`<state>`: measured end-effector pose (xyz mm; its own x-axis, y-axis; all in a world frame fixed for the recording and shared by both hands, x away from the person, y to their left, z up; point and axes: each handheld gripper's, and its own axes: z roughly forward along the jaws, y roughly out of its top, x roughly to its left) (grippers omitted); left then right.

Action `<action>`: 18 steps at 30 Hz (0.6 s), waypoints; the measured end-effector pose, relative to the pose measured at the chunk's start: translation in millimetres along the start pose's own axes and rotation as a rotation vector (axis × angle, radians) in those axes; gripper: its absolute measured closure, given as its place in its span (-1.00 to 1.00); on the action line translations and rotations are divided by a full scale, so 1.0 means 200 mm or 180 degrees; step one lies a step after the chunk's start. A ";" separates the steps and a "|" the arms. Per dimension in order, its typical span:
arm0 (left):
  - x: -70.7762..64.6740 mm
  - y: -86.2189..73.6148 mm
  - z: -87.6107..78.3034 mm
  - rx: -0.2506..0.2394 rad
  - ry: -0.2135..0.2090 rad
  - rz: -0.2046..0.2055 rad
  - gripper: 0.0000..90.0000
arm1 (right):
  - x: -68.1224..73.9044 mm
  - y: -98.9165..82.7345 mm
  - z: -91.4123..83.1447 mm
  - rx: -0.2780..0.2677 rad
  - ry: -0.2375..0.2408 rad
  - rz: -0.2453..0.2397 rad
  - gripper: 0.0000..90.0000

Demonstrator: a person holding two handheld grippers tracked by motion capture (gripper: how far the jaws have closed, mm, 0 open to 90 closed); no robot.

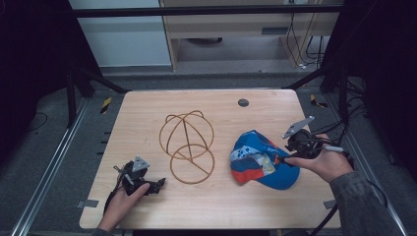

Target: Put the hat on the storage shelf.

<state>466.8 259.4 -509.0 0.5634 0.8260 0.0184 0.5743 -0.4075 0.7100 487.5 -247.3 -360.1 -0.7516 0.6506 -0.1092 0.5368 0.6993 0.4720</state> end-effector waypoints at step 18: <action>0.00 0.00 0.00 -0.0009 0.0003 -0.0010 -1.00 | -0.02 0.15 0.12 0.0075 0.0207 -0.0003 0.07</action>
<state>466.9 259.2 -509.2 0.5611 0.8276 0.0168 0.5742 -0.4038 0.7122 516.0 -222.4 -366.1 -0.7750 0.6298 -0.0524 0.5442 0.7073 0.4512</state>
